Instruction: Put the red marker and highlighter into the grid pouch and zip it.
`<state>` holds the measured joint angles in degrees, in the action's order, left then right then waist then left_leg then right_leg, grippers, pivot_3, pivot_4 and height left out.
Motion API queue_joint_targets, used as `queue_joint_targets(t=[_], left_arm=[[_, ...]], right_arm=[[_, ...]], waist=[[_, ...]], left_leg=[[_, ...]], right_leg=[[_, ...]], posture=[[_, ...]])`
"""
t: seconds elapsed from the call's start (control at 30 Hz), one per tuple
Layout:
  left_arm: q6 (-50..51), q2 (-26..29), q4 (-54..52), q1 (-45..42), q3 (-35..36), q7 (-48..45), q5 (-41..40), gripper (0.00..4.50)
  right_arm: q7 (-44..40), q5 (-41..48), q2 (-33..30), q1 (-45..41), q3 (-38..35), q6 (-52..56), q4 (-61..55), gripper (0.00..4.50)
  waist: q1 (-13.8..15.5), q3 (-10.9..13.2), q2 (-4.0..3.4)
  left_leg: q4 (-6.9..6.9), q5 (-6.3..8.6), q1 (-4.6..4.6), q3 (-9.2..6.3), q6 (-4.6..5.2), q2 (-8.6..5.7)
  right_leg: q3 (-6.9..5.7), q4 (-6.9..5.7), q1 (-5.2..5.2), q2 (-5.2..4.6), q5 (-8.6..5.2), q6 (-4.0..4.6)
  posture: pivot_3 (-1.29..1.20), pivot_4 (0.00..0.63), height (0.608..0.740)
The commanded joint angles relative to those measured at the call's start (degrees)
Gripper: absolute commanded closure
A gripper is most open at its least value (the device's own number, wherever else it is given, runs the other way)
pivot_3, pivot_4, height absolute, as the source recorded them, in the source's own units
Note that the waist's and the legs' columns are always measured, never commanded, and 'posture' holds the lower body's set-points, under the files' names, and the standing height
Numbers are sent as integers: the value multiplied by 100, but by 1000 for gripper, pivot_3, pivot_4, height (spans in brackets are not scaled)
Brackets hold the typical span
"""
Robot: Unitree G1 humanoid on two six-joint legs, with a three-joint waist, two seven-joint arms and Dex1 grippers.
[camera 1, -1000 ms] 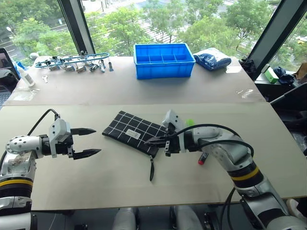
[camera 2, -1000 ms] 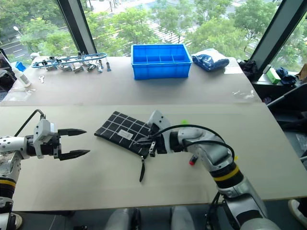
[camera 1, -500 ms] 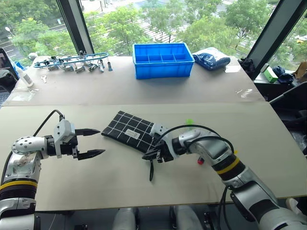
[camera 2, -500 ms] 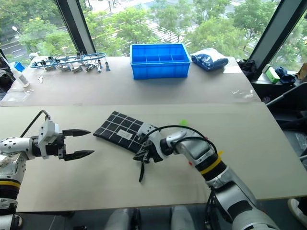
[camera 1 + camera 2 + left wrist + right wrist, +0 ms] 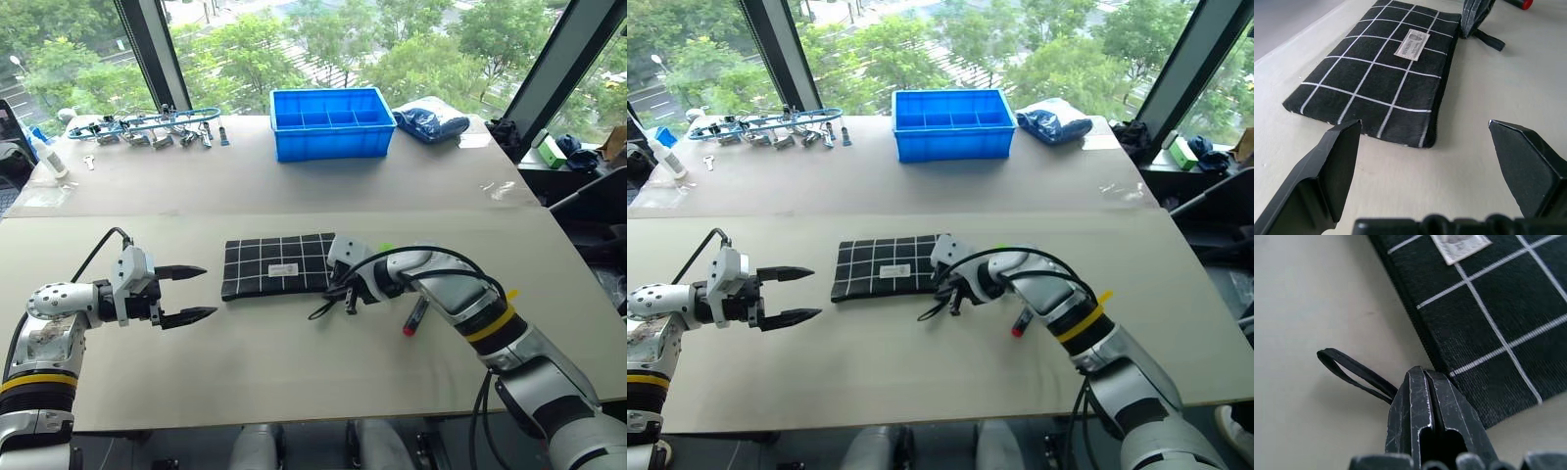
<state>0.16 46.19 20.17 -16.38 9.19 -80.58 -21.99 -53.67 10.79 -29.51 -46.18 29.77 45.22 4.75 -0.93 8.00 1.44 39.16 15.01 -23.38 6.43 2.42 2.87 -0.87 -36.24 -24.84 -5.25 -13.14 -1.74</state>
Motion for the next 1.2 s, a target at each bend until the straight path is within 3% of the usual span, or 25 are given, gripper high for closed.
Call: queue_joint_targets(t=[0.03, 0.23, 0.4, 0.5, 1.0, 1.2], left_arm=[[59, -5, -179, -14, 132, 47, -169, 0], [202, -56, -183, -53, 221, 100, -326, 0], [24, 164, -25, 121, 94, 77, 5, 0], [-266, 319, 253, 105, -60, 242, 447, 0], [-1278, 103, 287, -238, -139, 382, 620, 0], [-1832, 178, 194, -224, -339, 289, 842, 0]], right_arm=[[-78, 105, -34, -152, -518, -115, -73, 4452], [-461, 632, -121, 239, -959, 216, -591, 4452], [535, 492, 458, 20, -1575, 300, 300, 4452], [690, 356, 605, 84, -1474, 267, 376, 4452], [638, -435, 389, 322, -583, -127, 450, 4452], [732, -623, 450, 235, -653, -304, 706, 4452]], waist=[[-1, 0, 0], [12, 0, 1], [-5, -1, 1], [-10, -1, 1], [7, -1, 1], [34, -2, 1]], left_leg=[[0, -3, -3, 2, -4, 0], [1, -5, -16, 2, -9, -1], [1, -6, -13, 3, -9, -1], [-3, -10, -14, 4, -16, 2], [0, -11, -33, 4, -18, 0], [4, -12, -29, 2, -18, -2]], right_leg=[[2, -1, -5, 0, 0, 0], [1, 1, -12, -1, 0, 0], [2, -1, -12, -1, 2, 1], [4, -7, -19, 4, 2, 4], [-1, -2, -27, 1, 3, 1], [-3, -3, -20, -2, 3, 1]], posture=[[0, 150, 740], [0, 150, 740], [0, 150, 740], [0, 150, 740], [0, 150, 740], [0, 150, 740]])
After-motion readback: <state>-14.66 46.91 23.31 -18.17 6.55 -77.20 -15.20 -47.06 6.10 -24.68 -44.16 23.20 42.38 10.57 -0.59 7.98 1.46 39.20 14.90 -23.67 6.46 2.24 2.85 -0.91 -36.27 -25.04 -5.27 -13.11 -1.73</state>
